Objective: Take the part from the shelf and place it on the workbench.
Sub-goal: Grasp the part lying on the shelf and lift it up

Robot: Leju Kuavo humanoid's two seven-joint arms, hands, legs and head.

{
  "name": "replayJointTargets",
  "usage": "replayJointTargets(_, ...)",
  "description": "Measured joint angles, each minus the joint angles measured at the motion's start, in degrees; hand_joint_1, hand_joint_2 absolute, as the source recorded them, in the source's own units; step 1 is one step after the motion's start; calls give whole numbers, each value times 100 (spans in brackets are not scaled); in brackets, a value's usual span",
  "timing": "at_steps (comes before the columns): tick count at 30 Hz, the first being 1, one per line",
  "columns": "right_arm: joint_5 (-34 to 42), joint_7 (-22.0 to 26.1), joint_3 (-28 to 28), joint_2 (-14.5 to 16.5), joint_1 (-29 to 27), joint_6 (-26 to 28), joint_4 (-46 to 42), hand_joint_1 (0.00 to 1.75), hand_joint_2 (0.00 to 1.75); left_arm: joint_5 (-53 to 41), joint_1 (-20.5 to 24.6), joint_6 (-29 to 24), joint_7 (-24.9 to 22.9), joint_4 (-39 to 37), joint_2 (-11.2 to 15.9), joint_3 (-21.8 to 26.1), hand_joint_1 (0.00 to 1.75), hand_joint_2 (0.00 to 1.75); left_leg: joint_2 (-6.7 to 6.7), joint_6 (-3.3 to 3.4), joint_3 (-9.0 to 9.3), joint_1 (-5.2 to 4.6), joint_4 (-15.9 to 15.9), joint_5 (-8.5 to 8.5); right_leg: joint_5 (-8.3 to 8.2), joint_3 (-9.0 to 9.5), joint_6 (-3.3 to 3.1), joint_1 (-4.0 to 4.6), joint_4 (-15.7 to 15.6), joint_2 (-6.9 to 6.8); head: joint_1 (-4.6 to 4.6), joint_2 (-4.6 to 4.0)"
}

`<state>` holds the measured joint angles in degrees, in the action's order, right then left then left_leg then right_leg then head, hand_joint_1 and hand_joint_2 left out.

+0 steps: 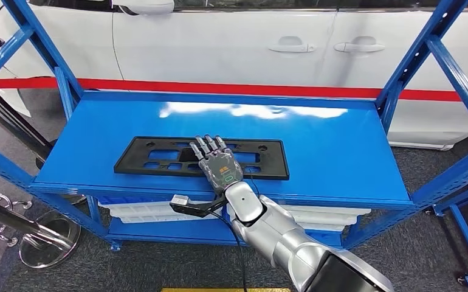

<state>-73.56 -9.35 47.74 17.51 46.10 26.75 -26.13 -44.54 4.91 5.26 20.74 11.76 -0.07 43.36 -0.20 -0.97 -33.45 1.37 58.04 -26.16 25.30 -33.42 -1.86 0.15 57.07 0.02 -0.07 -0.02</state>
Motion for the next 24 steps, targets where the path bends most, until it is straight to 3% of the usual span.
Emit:
replayJointTargets(2,-4,-1,0,25,11,-3,26,0,175,-3,3,3,-1,0,3,0,0,0,4,-29,-239,10,529,-313,-27,31,-61,-8,-55,-9,1,-1)
replayJointTargets(4,-29,-26,0,35,13,-35,62,0,175,-5,2,5,-3,0,8,0,0,0,4,-57,-616,12,1312,-647,-19,23,-87,17,-42,-13,0,-1)
replayJointTargets(5,-50,-52,0,35,12,-65,86,0,175,-10,0,5,-4,0,10,0,0,0,4,-66,-733,12,1542,-689,-11,19,-94,29,-27,-14,0,-1)
replayJointTargets(6,-73,-83,0,35,14,-101,114,0,175,-20,0,6,-5,0,11,0,0,0,5,-68,-742,12,1548,-612,0,17,-97,37,-8,-13,0,-1)
replayJointTargets(8,-109,-135,0,35,36,-174,164,0,175,-39,12,12,-5,0,14,0,0,0,8,-49,-443,12,926,-216,32,27,-86,43,35,-6,0,-1)
replayJointTargets(10,-148,-181,0,34,91,-242,214,0,175,-47,42,22,-4,0,20,0,0,0,7,-8,-95,-9,214,44,59,18,-46,66,72,4,1,-1)
replayJointTargets(11,-170,-204,0,34,125,-280,240,37,175,-50,55,26,-4,0,24,0,0,0,5,16,-17,-21,37,78,62,3,-25,75,84,7,1,-1)
replayJointTargets(14,-230,-255,0,36,210,-462,315,168,175,-58,72,35,-4,0,32,-1,0,0,-2,102,-13,-22,-40,85,68,-31,47,73,106,11,1,-1)
replayJointTargets(16,-250,-269,0,37,267,-645,364,175,175,-59,84,41,-1,0,33,-1,0,0,4,170,-8,10,-68,111,254,-145,115,59,367,13,1,-1)
replayJointTargets(19,-259,-230,1,39,310,-800,432,175,175,-51,97,46,9,0,33,0,0,0,10,211,-11,23,-76,120,765,-648,203,-4,1425,12,1,-1)
replayJointTargets(20,-260,-210,1,39,309,-819,456,175,175,-47,96,50,15,0,34,0,0,0,10,210,-12,24,-75,119,829,-785,222,-28,1688,11,2,-1)
replayJointTargets(21,-260,-193,2,39,308,-834,478,175,175,-43,94,55,23,0,34,0,0,0,7,208,-10,27,-74,117,782,-831,233,-48,1754,9,2,0)
replayJointTargets(22,-258,-179,2,40,310,-840,496,175,175,-39,93,61,32,0,35,0,0,0,2,202,-3,30,-74,114,627,-761,235,-63,1583,6,1,0)
replayJointTargets(24,-252,-164,1,48,325,-845,514,175,175,-32,93,71,58,1,35,0,0,0,-10,178,23,37,-79,102,204,-379,200,-69,780,7,1,0)
